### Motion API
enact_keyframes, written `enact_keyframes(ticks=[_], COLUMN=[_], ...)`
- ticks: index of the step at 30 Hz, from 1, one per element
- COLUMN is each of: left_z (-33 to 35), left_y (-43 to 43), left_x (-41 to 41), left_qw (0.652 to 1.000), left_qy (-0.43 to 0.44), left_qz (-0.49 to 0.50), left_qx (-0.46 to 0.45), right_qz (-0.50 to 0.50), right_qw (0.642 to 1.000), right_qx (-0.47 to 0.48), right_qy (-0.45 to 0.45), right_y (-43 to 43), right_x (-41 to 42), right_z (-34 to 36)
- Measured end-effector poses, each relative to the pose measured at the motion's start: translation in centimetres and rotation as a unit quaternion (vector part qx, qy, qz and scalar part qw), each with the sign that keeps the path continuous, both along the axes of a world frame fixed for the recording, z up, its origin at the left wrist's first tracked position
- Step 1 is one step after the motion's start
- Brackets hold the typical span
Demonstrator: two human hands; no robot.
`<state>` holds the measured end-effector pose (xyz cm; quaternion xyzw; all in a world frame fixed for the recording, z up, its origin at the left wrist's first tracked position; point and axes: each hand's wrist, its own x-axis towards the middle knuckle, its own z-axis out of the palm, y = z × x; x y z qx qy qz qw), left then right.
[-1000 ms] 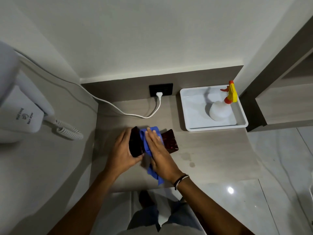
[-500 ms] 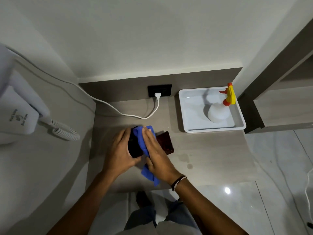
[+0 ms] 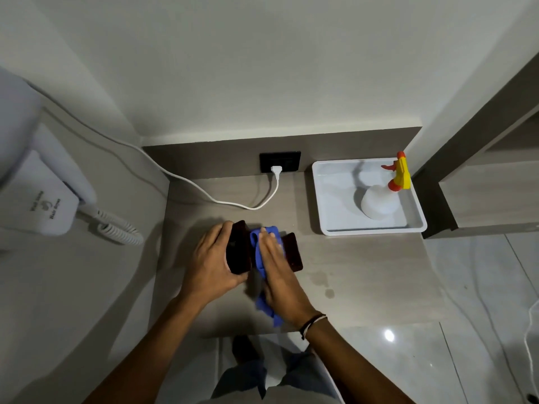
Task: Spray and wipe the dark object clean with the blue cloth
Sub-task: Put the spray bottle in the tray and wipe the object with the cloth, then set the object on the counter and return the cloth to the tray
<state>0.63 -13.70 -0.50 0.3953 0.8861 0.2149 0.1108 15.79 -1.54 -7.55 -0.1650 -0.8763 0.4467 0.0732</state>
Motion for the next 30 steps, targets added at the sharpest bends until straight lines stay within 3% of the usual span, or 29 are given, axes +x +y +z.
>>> enact_keyframes(ticks=[4, 8, 13, 17, 23, 27, 30], left_z=[0.4, 1.5, 2.0, 1.3, 0.5, -0.2, -0.6], left_y=[0.1, 2.4, 5.8, 8.1, 9.1, 8.9, 8.7], left_x=[-0.1, -0.2, 0.4, 1.7, 2.8, 2.9, 2.8], left_qw=[1.0, 0.998, 0.995, 0.992, 0.993, 0.991, 0.989], left_qy=[0.008, 0.031, 0.065, 0.083, 0.073, 0.099, 0.114], left_qz=[-0.014, -0.047, -0.045, -0.046, -0.021, -0.036, -0.044], left_qx=[-0.021, -0.028, -0.059, -0.082, -0.085, -0.085, -0.079], right_qz=[-0.026, -0.073, -0.09, -0.11, -0.068, 0.034, 0.047], right_qw=[0.993, 0.992, 0.988, 0.983, 0.96, 0.918, 0.907], right_qx=[0.037, 0.038, 0.111, 0.124, 0.22, 0.264, 0.281], right_qy=[-0.109, -0.1, -0.057, -0.079, -0.158, -0.293, -0.31], right_y=[3.9, 7.2, 13.3, 20.2, 25.4, 25.6, 25.0], right_x=[1.6, 2.9, 3.1, 0.6, -3.9, -4.4, -4.1], right_z=[-1.0, 0.4, 2.7, 3.4, 0.8, -2.9, -4.2])
